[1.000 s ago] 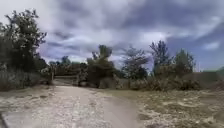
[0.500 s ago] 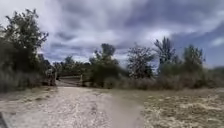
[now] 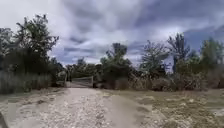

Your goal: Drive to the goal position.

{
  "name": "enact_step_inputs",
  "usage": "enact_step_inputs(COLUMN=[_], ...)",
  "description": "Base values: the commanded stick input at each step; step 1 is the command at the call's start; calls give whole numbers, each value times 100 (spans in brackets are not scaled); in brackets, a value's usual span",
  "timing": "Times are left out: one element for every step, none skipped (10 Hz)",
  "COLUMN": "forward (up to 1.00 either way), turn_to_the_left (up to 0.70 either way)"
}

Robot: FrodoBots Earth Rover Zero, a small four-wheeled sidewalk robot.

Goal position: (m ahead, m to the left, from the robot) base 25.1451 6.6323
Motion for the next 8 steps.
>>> enact_step_inputs(forward=[85,85,85,85,85,85,85,85], turn_to_the_left=[13,34,34,31,26,0,0,0])
